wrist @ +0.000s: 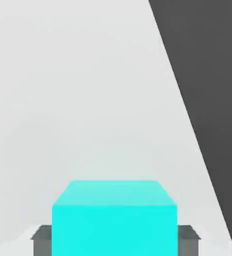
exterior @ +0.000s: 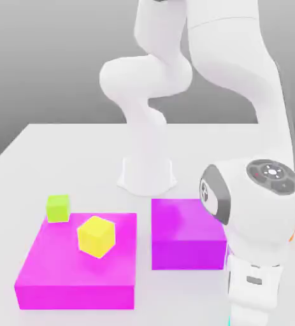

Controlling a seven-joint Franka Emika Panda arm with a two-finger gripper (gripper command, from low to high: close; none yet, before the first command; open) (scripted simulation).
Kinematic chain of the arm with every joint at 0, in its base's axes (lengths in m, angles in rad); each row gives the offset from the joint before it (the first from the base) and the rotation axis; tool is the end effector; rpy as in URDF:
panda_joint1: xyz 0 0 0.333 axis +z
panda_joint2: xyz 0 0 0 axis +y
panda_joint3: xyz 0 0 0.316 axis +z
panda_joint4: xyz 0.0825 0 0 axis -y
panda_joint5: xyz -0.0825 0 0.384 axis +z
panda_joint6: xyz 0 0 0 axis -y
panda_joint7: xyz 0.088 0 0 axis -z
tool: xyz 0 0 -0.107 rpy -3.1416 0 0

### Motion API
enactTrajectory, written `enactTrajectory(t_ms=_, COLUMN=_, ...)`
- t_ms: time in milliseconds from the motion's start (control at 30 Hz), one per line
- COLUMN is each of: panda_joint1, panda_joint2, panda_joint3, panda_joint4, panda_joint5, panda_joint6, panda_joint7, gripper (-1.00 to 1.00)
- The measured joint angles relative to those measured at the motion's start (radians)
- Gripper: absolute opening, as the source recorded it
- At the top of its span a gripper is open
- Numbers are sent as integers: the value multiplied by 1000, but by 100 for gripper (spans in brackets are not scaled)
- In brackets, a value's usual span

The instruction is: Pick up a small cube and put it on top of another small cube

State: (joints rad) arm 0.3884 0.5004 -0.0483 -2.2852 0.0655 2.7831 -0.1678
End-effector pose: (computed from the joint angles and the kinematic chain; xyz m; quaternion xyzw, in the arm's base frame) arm 0.4945 0.1702 0.1326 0.9745 0.2243 -0.0006 0.0002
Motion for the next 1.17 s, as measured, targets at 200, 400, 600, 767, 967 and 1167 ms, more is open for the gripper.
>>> enactTrajectory(t_ms=200, panda_joint1=9, panda_joint2=-119, panda_joint3=-12, panda_joint4=-27, panda_joint5=-14, panda_joint6=-92, panda_joint7=10, gripper=-100)
enactTrajectory(t_ms=400, panda_joint1=-63, panda_joint2=-320, panda_joint3=-93, panda_joint4=-143, panda_joint5=13, panda_joint6=-187, panda_joint7=65, gripper=-100)
enactTrajectory(t_ms=600, panda_joint1=-205, panda_joint2=-524, panda_joint3=-174, panda_joint4=-276, panda_joint5=-36, panda_joint6=-259, panda_joint7=183, gripper=-100)
enactTrajectory(t_ms=767, panda_joint1=-300, panda_joint2=-699, panda_joint3=-203, panda_joint4=-388, panda_joint5=-118, panda_joint6=-313, panda_joint7=311, gripper=-100)
enactTrajectory(t_ms=967, panda_joint1=-407, panda_joint2=-779, panda_joint3=-221, panda_joint4=-491, panda_joint5=-177, panda_joint6=-282, panda_joint7=408, gripper=-100)
enactTrajectory(t_ms=1167, panda_joint1=-404, panda_joint2=-664, panda_joint3=-235, panda_joint4=-523, panda_joint5=-157, panda_joint6=-135, panda_joint7=396, gripper=100)
